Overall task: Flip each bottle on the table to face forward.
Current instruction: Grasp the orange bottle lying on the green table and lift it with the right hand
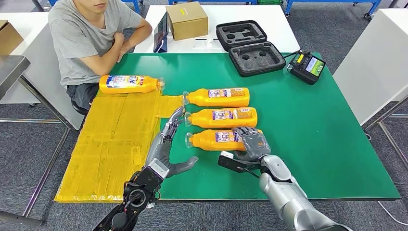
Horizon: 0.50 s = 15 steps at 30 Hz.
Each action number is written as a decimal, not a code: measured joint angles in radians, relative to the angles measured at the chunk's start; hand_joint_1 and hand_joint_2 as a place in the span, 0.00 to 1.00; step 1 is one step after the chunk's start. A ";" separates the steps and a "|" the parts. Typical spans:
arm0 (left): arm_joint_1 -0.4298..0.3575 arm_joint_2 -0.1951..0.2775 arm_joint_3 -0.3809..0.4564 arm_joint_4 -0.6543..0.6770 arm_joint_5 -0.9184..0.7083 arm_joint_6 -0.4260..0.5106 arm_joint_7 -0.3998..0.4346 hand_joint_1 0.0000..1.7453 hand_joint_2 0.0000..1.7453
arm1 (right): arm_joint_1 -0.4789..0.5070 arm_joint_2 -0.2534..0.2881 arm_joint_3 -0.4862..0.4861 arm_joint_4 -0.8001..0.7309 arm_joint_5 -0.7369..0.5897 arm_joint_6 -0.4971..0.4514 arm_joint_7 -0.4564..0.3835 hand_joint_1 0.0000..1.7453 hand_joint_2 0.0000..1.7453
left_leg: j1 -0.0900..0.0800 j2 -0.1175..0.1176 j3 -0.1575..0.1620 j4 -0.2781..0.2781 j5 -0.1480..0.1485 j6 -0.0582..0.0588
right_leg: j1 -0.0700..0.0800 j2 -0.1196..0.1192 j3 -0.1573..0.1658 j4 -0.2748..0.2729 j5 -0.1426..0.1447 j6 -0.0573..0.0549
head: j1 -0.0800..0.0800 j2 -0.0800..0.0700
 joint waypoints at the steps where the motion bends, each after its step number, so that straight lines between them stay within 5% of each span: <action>1: 0.000 0.000 0.000 0.001 0.000 -0.001 0.000 0.00 1.00 | 0.000 0.000 0.000 0.000 0.000 0.001 0.001 1.00 1.00 | 0.000 0.000 0.000 0.000 0.000 0.000 | 0.000 0.000 0.000 0.000 0.000 0.000 | 0.000 0.000; 5: 0.000 0.000 -0.001 0.004 0.004 -0.001 0.000 0.00 1.00 | 0.005 -0.002 -0.004 -0.004 -0.041 0.041 -0.029 1.00 1.00 | 0.000 0.000 0.000 0.000 0.000 0.000 | 0.000 0.000 0.000 0.000 0.000 0.000 | 0.000 0.000; 10: 0.000 0.000 -0.001 0.001 0.029 0.014 0.000 0.00 1.00 | 0.008 -0.002 -0.071 -0.027 -0.330 0.314 -0.260 1.00 1.00 | 0.000 0.006 0.005 0.000 -0.002 0.000 | 0.001 0.007 0.004 0.000 0.000 0.000 | 0.000 0.000; 15: 0.001 -0.001 0.007 -0.042 0.058 0.058 0.000 0.00 1.00 | 0.032 0.004 -0.106 -0.068 -0.482 0.466 -0.306 1.00 1.00 | 0.001 0.006 0.006 0.000 -0.002 0.000 | 0.001 0.008 0.004 0.000 0.001 0.000 | 0.000 0.000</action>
